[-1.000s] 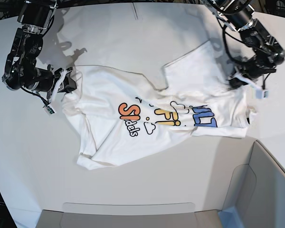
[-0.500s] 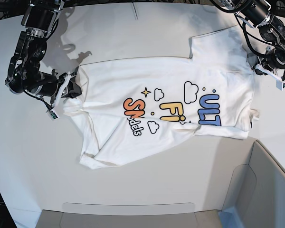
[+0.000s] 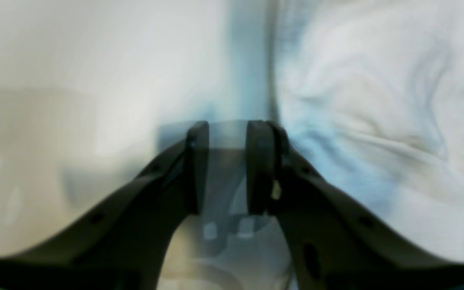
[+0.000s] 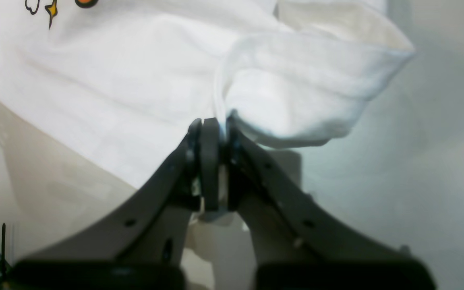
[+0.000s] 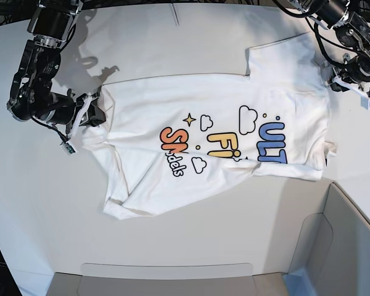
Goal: Layout the t-shirt on the table in an organized manner, then fold the t-shirt properly
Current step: 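Hold the shirt with both grippers, stretching it between them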
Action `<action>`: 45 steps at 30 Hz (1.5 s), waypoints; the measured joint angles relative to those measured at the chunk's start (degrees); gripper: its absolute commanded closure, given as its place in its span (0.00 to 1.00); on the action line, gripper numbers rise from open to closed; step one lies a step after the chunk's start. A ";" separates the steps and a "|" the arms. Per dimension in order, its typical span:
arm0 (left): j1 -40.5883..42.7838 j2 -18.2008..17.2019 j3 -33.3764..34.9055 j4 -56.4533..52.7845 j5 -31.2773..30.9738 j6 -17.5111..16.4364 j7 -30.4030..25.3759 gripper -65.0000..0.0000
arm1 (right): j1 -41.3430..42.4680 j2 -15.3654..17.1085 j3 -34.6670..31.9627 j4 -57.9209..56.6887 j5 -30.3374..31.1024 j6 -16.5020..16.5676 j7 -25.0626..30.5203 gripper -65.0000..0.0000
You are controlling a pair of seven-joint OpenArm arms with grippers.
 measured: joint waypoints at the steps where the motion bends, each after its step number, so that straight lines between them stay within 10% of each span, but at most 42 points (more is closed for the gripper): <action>1: -0.81 -0.28 -0.44 1.31 0.85 0.04 0.55 0.69 | 0.02 -0.04 0.00 0.00 0.02 0.00 0.02 1.00; 16: 1.29 3.74 -1.27 16.24 2.32 0.37 2.75 0.58 | 0.00 0.07 0.00 -0.02 -0.20 0.00 0.02 1.00; 26: 5.29 7.32 -0.59 15.82 -14.43 0.22 2.75 0.58 | 0.00 -0.02 -0.04 -0.09 -0.17 0.00 0.00 1.00; 45: 5.16 5.11 -0.85 8.76 -7.98 0.37 1.18 0.59 | -0.79 0.04 -0.15 -0.09 -0.20 0.04 0.00 1.00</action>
